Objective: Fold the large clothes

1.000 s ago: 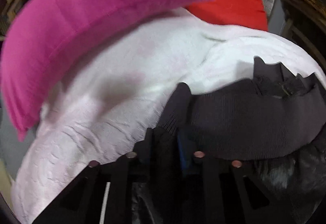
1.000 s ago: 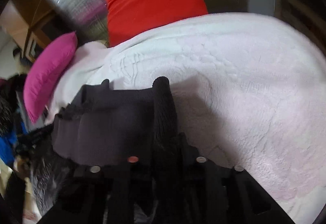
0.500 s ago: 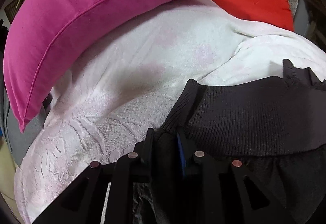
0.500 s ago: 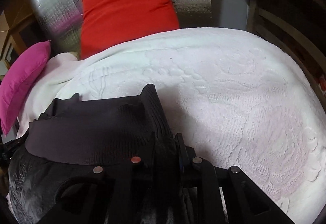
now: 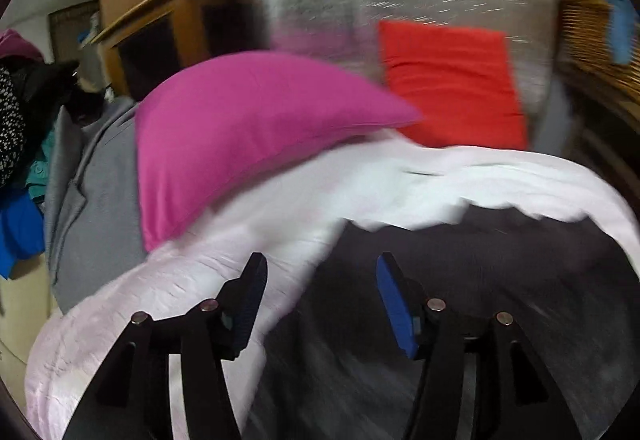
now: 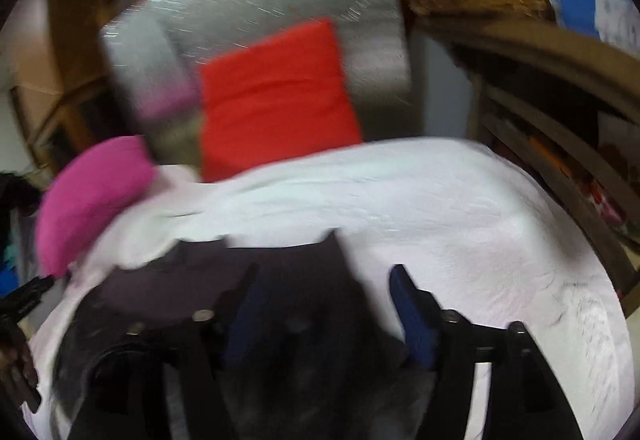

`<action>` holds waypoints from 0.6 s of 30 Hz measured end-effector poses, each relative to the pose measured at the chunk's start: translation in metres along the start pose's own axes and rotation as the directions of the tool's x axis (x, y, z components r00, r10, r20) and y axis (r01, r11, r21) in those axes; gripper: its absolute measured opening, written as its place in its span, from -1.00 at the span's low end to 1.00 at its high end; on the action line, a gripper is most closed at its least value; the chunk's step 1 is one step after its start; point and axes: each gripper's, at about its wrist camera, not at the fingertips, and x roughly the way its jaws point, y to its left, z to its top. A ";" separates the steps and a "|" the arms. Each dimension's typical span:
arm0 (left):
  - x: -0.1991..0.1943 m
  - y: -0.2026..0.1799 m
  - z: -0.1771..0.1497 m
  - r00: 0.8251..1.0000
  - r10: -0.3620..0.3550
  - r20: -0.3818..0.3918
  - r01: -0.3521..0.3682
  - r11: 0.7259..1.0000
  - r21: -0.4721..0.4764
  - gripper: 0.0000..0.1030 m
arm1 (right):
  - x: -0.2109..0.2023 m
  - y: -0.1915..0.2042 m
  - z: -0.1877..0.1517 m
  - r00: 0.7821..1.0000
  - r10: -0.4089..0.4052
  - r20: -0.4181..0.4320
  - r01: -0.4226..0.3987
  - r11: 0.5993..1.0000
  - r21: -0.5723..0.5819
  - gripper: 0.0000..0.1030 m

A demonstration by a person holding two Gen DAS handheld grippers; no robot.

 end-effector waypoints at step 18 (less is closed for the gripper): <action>0.084 -0.100 -0.050 0.972 0.002 -0.235 0.032 0.990 0.141 0.30 | 0.098 0.069 -0.071 0.969 -0.116 -0.219 0.085 0.986 -0.144 0.52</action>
